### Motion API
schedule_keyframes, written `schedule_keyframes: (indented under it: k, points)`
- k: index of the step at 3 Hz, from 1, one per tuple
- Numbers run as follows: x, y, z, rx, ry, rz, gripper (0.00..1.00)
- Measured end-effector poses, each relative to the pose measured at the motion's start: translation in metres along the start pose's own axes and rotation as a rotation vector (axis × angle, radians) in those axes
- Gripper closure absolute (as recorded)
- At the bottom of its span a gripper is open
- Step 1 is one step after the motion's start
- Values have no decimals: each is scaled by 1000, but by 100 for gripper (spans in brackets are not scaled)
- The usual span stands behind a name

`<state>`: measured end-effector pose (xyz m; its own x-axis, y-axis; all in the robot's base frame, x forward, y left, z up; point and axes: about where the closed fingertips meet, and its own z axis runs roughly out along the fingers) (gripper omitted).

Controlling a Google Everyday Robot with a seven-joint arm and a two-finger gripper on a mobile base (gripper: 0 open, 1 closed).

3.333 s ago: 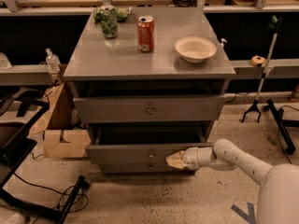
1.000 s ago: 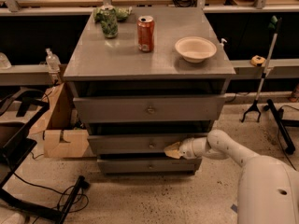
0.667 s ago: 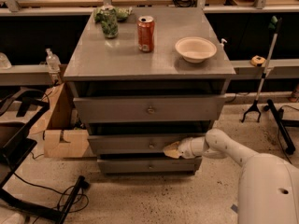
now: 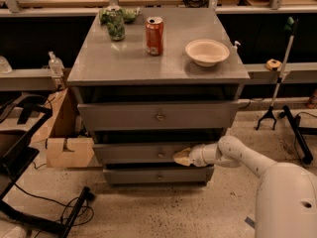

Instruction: Close middle drawer

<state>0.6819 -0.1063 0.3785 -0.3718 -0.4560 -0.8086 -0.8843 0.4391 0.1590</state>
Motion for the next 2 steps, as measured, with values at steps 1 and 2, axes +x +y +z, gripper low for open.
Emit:
schedule_keyframes:
  k: [1,2]
  points:
    - [-3,-6,2,9,-7,-5,100]
    - [-10,-18,2,27,-27,-14,100]
